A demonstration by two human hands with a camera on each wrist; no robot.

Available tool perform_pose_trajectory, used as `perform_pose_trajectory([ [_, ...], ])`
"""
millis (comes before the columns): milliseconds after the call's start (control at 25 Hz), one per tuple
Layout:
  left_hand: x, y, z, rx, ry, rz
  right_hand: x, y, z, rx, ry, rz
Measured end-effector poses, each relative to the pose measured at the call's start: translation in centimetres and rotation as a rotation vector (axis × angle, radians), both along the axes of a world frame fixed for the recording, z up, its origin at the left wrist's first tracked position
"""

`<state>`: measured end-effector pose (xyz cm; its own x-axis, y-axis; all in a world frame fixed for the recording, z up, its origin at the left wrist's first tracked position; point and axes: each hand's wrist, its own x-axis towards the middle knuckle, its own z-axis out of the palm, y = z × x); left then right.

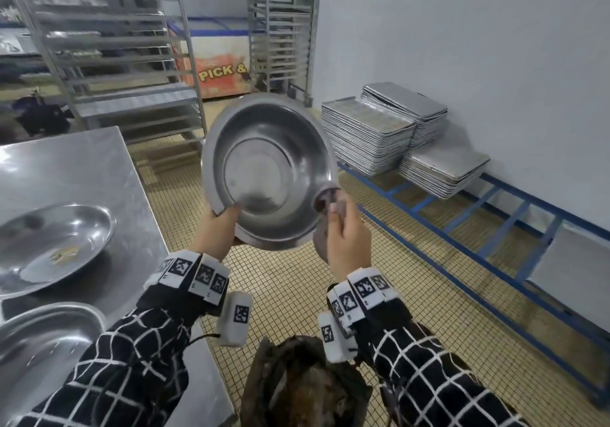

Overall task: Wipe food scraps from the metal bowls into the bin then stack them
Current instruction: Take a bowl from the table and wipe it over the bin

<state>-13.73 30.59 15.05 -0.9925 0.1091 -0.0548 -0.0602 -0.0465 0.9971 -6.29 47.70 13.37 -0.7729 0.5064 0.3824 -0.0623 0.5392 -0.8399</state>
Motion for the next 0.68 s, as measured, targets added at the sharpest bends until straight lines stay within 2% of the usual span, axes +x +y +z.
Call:
perform_pose_trajectory([
  [80, 0.0, -0.4, 0.1, -0.087, 0.058, -0.016, -0.7, -1.0, 0.1, 0.288, -0.11, 0.299],
  [160, 0.0, -0.7, 0.5, -0.107, 0.094, -0.056, -1.1, -2.0, -0.7, 0.501, -0.337, 0.627],
  [200, 0.0, -0.8, 0.7, -0.119, 0.108, -0.091, -1.3, -2.1, -1.4, 0.588, -0.444, 0.721],
  [240, -0.1, -1.0, 0.9, -0.143, 0.116, -0.116, -1.6, -1.8, -2.1, 0.688, -0.518, 0.752],
  [320, -0.3, -1.6, 1.0, -0.169, 0.102, -0.121, -3.0, 0.4, -3.4, 1.025, -0.57, 0.671],
  [400, -0.6, -2.1, 0.7, -0.2, 0.081, -0.143, -4.7, 3.3, -3.8, 1.391, -0.601, 0.455],
  [440, -0.5, -2.1, 0.6, -0.222, 0.077, -0.162, -5.5, 4.7, -3.3, 1.489, -0.66, 0.339],
  [480, -0.4, -2.0, 0.5, -0.231, 0.076, -0.171, -6.2, 5.7, -2.9, 1.501, -0.731, 0.237],
  [560, -0.5, -1.6, 0.6, -0.209, 0.082, -0.16, -6.9, 6.3, -2.0, 1.375, -0.755, 0.12],
  [680, -0.7, -0.9, 1.0, -0.186, 0.124, -0.078, -6.0, 4.1, -3.6, 1.12, -0.663, 0.169],
])
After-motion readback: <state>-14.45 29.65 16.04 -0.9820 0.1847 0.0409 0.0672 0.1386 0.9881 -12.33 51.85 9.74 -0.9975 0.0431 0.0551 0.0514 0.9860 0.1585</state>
